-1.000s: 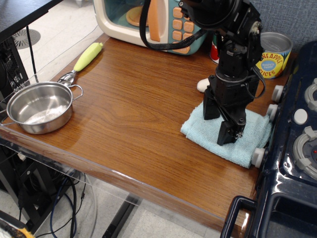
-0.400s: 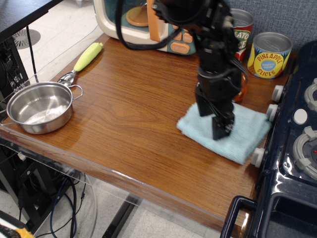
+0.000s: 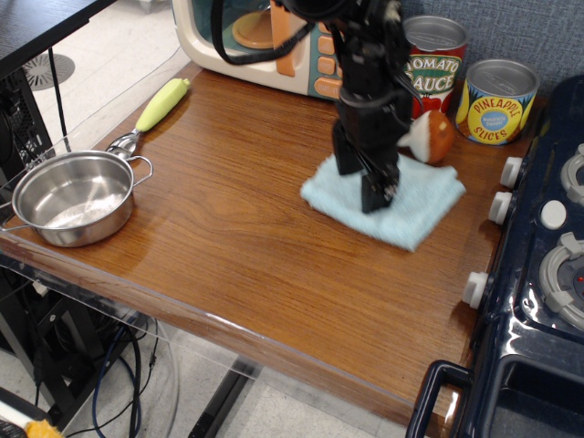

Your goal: Move the towel to the top left corner of the table

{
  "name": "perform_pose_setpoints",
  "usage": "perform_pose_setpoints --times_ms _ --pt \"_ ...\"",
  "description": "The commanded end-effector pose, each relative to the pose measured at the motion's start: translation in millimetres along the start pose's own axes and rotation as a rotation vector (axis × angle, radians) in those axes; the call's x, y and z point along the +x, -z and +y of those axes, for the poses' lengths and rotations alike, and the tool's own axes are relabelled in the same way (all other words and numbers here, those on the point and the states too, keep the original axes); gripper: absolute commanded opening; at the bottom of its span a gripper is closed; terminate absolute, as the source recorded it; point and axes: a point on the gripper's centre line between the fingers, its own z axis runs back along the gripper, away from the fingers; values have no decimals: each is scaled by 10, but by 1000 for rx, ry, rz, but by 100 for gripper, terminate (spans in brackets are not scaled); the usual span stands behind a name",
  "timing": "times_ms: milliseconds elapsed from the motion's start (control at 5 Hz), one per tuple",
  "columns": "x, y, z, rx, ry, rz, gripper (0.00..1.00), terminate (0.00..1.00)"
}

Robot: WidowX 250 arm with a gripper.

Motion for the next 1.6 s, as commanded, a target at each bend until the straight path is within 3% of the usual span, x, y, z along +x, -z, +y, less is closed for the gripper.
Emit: perform_pose_setpoints --times_ms 0,600,1000,1400 --pt "-546 -32 945 95 -211 67 100 0" --pt "-1039 -337 1475 217 -418 101 100 0" --pt "-1041 -368 1493 205 -426 94 100 0" --pt "-896 -648 1440 143 -434 27 100 0"
